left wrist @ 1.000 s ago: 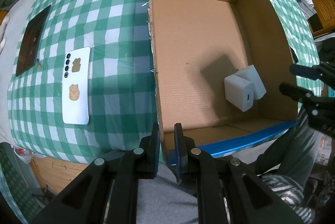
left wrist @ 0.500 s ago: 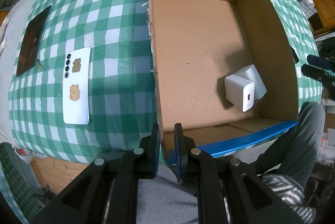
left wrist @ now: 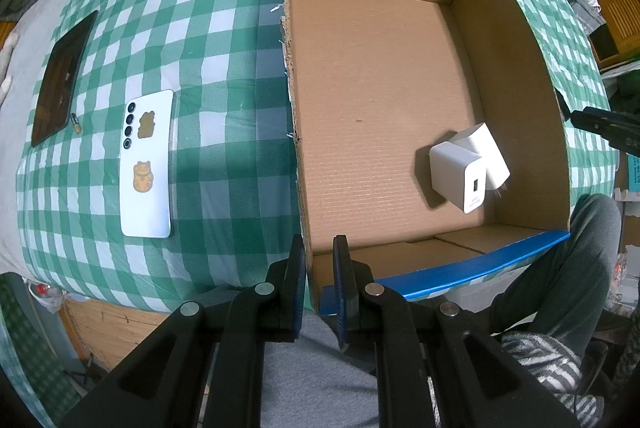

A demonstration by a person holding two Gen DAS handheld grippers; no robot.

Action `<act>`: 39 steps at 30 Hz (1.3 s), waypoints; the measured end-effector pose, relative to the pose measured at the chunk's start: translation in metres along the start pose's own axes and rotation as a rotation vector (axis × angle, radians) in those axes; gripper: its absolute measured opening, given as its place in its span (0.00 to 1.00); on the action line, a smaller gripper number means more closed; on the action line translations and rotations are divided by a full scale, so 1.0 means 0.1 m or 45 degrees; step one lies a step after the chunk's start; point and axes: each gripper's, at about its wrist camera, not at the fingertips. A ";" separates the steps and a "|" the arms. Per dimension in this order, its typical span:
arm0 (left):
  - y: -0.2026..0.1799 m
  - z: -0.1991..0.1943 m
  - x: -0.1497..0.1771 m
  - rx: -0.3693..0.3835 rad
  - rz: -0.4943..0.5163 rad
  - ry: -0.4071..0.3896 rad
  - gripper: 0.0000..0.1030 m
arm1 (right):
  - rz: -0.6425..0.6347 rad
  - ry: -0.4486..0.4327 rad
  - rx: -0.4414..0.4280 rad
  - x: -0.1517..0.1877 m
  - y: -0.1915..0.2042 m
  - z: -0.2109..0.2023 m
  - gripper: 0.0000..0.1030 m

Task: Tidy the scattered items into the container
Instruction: 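Move the right tool to the black charger and grasp it, then carry the black charger into the box and lower it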

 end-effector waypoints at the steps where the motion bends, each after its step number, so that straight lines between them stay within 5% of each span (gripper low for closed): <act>1: 0.00 0.00 0.00 -0.002 0.001 0.000 0.11 | 0.009 0.008 0.000 0.00 -0.03 0.03 0.50; 31: 0.00 0.00 0.01 0.005 0.000 0.006 0.11 | 0.367 0.147 0.012 -0.23 -0.55 1.05 0.52; 39: 0.01 0.01 0.00 0.007 -0.001 0.006 0.11 | 0.331 0.140 0.026 -0.21 -0.57 1.12 0.38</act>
Point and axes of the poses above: each gripper's, at about its wrist camera, not at the fingertips, and z roughly the way its jaws point, y to its left, x to its underside, and after that the axes turned 5 degrees about -x, right-handed
